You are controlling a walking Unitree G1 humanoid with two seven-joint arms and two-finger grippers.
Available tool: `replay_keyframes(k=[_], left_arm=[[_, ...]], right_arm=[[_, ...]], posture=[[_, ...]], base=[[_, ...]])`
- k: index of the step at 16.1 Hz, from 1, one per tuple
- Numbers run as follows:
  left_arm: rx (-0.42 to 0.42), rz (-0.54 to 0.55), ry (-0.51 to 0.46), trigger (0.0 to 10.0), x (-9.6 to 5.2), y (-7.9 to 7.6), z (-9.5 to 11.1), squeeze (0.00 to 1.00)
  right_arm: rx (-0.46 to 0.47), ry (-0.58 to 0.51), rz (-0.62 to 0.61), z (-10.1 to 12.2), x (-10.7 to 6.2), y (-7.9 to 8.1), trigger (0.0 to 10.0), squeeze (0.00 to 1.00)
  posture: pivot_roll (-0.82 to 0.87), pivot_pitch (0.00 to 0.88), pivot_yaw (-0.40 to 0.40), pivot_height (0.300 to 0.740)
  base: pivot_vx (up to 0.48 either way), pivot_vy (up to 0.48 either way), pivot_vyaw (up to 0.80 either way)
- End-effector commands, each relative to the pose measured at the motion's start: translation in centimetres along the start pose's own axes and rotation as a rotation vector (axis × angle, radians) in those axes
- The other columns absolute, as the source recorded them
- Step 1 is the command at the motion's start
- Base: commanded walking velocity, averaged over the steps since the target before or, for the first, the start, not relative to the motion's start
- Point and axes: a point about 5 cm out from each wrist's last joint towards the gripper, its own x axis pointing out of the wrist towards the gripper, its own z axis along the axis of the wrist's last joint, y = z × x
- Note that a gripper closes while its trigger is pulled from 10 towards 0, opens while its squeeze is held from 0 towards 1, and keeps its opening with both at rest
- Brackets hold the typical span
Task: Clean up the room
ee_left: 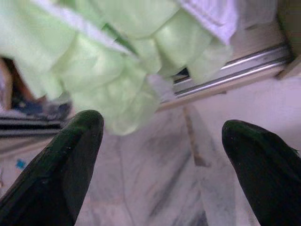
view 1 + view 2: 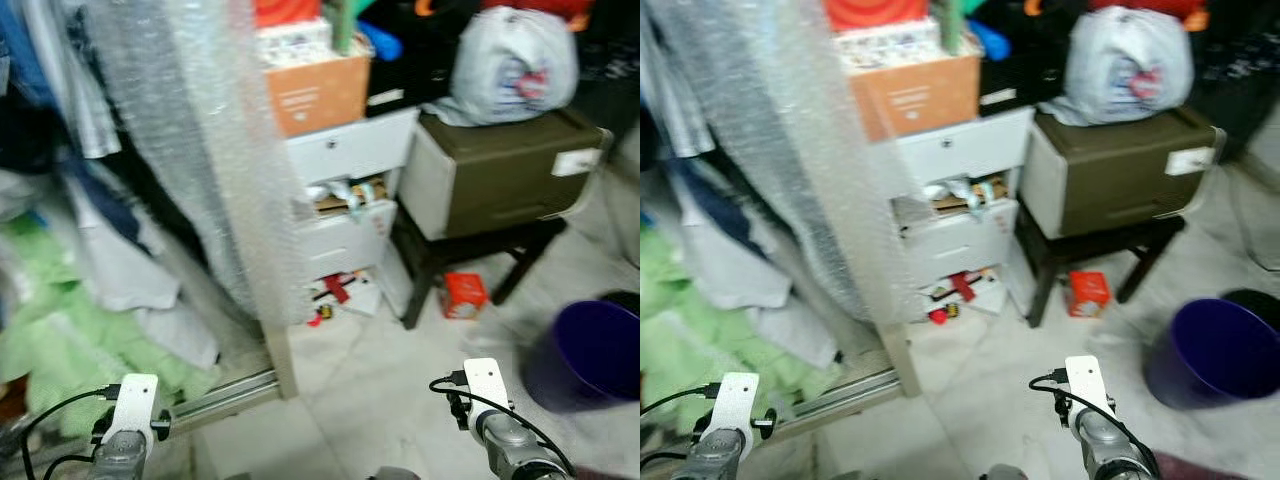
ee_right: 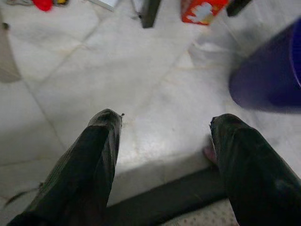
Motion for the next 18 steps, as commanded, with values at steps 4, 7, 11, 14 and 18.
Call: replay_keyframes(k=[4, 7, 11, 14, 18], left_arm=[[-0.007, 0.001, -0.002, 10.0, -0.01, 0.36, -0.07, 0.00], [-0.002, 0.000, 0.001, 10.0, -0.03, 0.35, -0.14, 0.00], [0.022, -0.007, -0.002, 10.0, -0.03, 0.29, -0.11, 0.00], [0.015, -0.015, -0.003, 10.0, -0.03, 0.19, -0.11, 0.00], [0.016, -0.012, -0.001, 10.0, -0.05, 0.20, -0.20, 0.00]], right_arm=[[-0.002, -0.022, 0.004, 0.66, 0.13, 0.30, 10.0, 0.00], [-0.007, -0.028, 0.004, 0.82, 0.15, 0.32, 10.0, 0.00], [-0.011, -0.022, 0.000, 0.69, 0.12, -0.10, 10.0, 0.00], [-0.010, -0.019, -0.003, 0.64, 0.12, -0.20, 10.0, 0.00], [-0.005, -0.018, 0.002, 0.40, 0.07, 0.15, 10.0, 0.00]], posture=[[-0.04, 0.000, 0.029, 0.740], [-0.04, 0.000, 0.031, 0.740], [-0.05, 0.000, 0.035, 0.740], [-0.05, 0.000, 0.038, 0.740], [-0.04, 0.000, 0.035, 0.740]], base=[[0.000, 0.063, -0.56], [0.000, 0.261, 0.00], [0.000, 0.000, 0.00], [0.000, 0.000, 0.00], [0.000, 0.463, -0.80]])
